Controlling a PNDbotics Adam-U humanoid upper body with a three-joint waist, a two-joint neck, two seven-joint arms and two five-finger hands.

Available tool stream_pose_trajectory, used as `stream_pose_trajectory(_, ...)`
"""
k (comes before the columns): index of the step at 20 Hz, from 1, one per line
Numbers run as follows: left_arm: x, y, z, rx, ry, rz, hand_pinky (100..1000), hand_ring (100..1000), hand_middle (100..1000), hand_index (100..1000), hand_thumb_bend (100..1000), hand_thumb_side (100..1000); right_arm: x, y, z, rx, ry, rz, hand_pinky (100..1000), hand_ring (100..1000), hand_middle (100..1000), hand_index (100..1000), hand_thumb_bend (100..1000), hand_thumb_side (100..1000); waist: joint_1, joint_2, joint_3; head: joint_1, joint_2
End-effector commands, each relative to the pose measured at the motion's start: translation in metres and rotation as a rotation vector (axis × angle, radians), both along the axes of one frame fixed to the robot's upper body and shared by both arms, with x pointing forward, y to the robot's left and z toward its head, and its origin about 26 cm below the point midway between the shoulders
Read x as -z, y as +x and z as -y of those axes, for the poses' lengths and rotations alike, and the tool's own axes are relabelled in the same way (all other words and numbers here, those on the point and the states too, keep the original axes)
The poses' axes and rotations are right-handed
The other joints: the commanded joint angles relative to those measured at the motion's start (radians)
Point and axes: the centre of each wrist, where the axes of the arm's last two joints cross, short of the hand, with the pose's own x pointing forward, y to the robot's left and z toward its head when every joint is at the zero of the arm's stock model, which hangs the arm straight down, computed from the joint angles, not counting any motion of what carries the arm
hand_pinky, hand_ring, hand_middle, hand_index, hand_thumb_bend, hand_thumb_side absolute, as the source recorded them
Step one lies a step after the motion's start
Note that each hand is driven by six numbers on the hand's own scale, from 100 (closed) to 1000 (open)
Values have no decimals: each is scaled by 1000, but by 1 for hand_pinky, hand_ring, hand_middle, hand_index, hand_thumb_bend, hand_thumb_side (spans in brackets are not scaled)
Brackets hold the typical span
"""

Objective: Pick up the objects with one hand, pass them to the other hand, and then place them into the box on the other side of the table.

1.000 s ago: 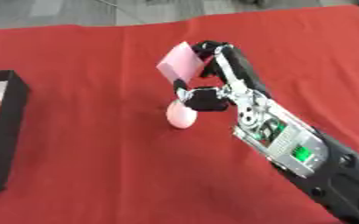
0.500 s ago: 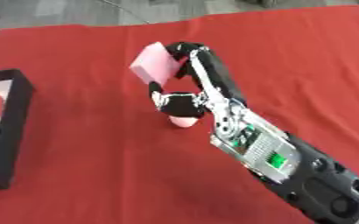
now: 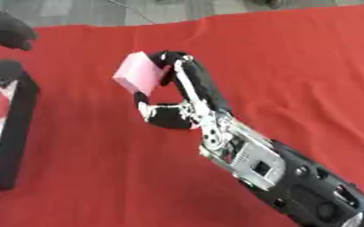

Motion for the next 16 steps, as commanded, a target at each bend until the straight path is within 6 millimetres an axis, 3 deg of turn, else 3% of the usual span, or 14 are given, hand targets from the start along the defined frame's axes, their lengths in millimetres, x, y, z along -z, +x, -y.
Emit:
stream_pose_trajectory(1,-9,-4,1,-4,69,75,881,806,795,851,285,443,-4,2,-4,-37,-4,52,692,569,512,577,100,100,1,-28,3,4,-6)
stream_pose_trajectory(5,-6,-4,6,-5,124,120,881,812,799,868,351,384,-1,5,-7,-69,-19,70,692,569,513,578,100,100,2,-27,3,6,-4)
stream_pose_trajectory(16,9,11,14,-61,176,200,874,814,793,883,384,303,0,4,-16,-171,-63,104,696,573,518,581,100,100,-1,-26,2,9,-2)
